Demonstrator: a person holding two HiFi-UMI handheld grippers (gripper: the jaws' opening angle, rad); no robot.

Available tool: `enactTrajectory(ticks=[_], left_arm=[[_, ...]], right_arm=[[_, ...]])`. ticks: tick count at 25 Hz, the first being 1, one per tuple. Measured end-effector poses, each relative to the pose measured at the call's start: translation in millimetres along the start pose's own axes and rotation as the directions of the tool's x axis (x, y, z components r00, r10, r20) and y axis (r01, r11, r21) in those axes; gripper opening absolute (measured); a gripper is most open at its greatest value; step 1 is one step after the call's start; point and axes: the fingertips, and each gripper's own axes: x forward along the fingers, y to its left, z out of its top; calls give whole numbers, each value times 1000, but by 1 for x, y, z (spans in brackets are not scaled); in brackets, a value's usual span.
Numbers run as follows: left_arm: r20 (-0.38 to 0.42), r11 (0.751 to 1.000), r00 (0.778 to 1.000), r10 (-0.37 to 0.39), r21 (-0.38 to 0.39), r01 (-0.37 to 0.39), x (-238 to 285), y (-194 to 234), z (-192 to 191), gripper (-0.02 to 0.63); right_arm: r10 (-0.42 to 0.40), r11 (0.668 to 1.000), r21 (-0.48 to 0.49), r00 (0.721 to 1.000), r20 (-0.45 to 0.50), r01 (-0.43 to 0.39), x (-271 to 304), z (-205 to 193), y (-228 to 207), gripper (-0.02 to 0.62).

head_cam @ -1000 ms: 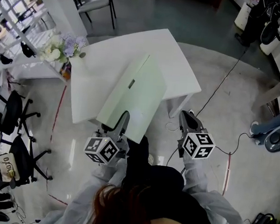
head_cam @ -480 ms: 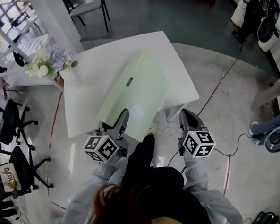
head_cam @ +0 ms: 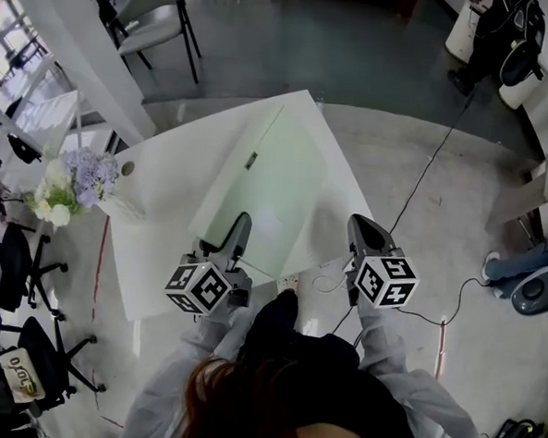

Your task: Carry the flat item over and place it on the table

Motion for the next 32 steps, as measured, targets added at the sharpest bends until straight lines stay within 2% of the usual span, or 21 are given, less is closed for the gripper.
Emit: enactTrajectory(ticks=[5, 9, 14, 18, 22, 26, 32], left_arm=[[0, 1000, 1000, -11, -4, 11, 52, 13, 20, 270], [-2, 999, 1000, -18, -36, 18, 88, 25, 26, 270], [-3, 992, 1000, -11, -125, 11, 123, 47, 29, 271], [2, 975, 1000, -2, -222, 3, 151, 67, 26, 270], [17, 941, 1000, 8, -338, -2, 175, 85, 19, 271], [46, 889, 998, 37, -458, -12, 195, 104, 9, 270], [71, 813, 994, 81, -581, -25, 221, 132, -9, 270]], right_arm=[[7, 1000, 13, 1000, -7, -7, 43, 18, -13, 12], [19, 999, 30, 1000, -22, -18, 74, 24, -23, 12], [15, 999, 42, 999, -45, -14, 102, 29, -31, 12], [14, 999, 45, 998, -66, -11, 124, 32, -38, 12], [19, 998, 54, 996, -88, -14, 144, 31, -44, 12], [33, 998, 57, 993, -112, -27, 163, 29, -48, 12], [60, 996, 72, 989, -139, -50, 189, 27, -57, 12]])
